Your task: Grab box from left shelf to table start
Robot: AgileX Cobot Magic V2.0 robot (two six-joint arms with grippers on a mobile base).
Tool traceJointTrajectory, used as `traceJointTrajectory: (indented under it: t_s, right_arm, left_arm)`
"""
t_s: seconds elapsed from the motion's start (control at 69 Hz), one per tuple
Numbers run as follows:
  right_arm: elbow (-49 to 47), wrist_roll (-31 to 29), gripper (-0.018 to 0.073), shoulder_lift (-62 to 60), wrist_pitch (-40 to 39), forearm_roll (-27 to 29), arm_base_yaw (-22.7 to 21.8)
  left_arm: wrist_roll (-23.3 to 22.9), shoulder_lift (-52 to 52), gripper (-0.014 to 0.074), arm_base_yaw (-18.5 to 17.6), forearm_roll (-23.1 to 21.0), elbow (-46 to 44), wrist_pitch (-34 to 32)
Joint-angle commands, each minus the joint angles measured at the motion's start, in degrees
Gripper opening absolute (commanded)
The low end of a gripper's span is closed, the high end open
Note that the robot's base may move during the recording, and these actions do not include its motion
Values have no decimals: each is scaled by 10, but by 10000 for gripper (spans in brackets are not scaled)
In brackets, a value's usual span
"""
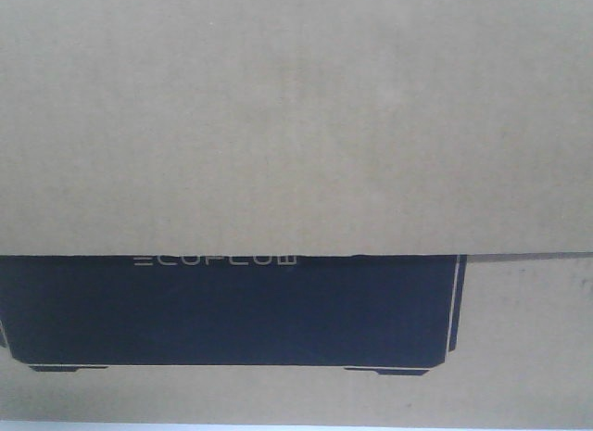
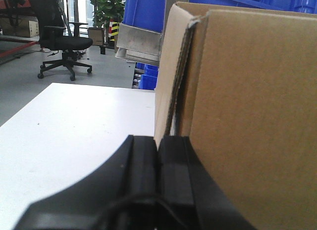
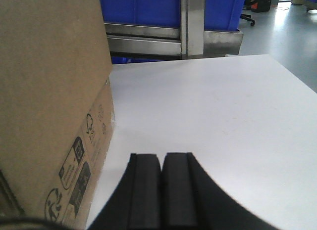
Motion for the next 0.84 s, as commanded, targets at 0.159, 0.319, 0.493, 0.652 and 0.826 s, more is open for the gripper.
traceJointTrajectory:
  t_s: [0.159,0.319,0.493,0.652,0.826]
  right_arm:
    - [-10,-4,57,-8,-56,1,-3]
    - [-10,-4,57,-8,-56,1,-3]
    - [-10,-4,57,-8,-56,1,-3]
    - [-10,-4,57,-8,-56,1,-3]
    - [-10,-4,57,-8,-56,1,-3]
  left_arm:
    - [0,-4,-104,-4,-4,-1,-49]
    - [0,-4,-104,-4,-4,-1,-49]
    - [0,-4,-104,-4,-4,-1,-49]
    - [0,-4,-104,-4,-4,-1,-49]
    - [0,-4,-104,-4,-4,-1,-49]
